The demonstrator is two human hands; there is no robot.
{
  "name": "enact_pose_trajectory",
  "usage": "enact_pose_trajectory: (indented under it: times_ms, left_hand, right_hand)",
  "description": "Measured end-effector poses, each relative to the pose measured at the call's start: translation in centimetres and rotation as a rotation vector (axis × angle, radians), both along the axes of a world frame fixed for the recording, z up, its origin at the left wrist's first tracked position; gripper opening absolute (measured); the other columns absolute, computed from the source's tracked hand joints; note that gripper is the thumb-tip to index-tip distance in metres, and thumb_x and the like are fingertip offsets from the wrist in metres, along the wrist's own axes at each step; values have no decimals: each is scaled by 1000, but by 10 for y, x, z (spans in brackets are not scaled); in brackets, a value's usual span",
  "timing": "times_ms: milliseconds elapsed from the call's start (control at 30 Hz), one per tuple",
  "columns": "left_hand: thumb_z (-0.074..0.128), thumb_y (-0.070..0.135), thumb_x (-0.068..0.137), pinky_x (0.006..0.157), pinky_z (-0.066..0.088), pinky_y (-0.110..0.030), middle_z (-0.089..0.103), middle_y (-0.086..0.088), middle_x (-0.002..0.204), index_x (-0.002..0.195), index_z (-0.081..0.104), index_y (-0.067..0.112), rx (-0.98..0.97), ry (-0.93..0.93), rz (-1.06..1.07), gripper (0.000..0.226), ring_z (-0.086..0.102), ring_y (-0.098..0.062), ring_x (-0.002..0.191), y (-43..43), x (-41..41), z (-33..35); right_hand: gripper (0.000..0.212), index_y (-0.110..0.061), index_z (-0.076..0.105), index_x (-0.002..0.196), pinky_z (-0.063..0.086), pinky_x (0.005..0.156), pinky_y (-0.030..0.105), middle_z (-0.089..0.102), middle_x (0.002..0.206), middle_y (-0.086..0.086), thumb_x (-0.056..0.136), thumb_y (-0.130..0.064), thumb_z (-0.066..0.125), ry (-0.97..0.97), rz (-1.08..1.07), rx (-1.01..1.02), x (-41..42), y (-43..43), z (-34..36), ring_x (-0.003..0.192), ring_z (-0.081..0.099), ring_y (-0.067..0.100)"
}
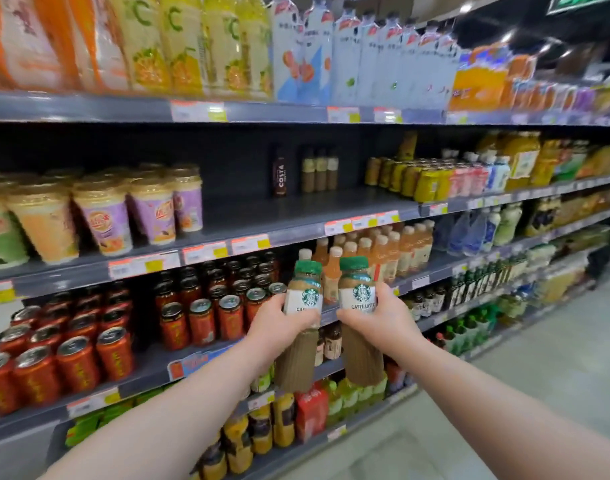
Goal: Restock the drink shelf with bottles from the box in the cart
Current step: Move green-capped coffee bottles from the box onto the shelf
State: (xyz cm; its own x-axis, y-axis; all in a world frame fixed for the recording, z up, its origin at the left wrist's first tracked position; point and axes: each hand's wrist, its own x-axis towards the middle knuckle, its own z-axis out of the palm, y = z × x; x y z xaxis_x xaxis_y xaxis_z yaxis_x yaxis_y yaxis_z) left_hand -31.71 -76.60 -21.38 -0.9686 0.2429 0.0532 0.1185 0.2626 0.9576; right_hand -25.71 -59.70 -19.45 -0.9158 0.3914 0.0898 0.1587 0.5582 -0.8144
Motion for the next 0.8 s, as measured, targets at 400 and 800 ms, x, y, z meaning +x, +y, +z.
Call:
enact_pose_trajectory:
  times_ms: [400, 800]
  left_hand:
    - [66, 35, 58, 79, 55, -36, 71, -5, 93, 94, 66, 17, 152, 20, -145, 41, 68, -19, 85, 132, -154, 47]
    - [70, 28, 76, 62, 50, -27, 69, 1, 86, 93, 63, 22, 176, 93, -158, 19, 66, -13, 77, 178, -292, 75]
  right_hand:
    - [47, -29, 50, 99, 53, 75, 33, 59, 91, -14, 64, -49, 73, 38, -114, 88, -124, 104, 43, 85, 59, 9]
    - [49, -26, 48, 106, 52, 73, 35, 58, 94, -7, 69, -47, 72, 89, -151, 80, -268, 172, 76, 86, 58, 12]
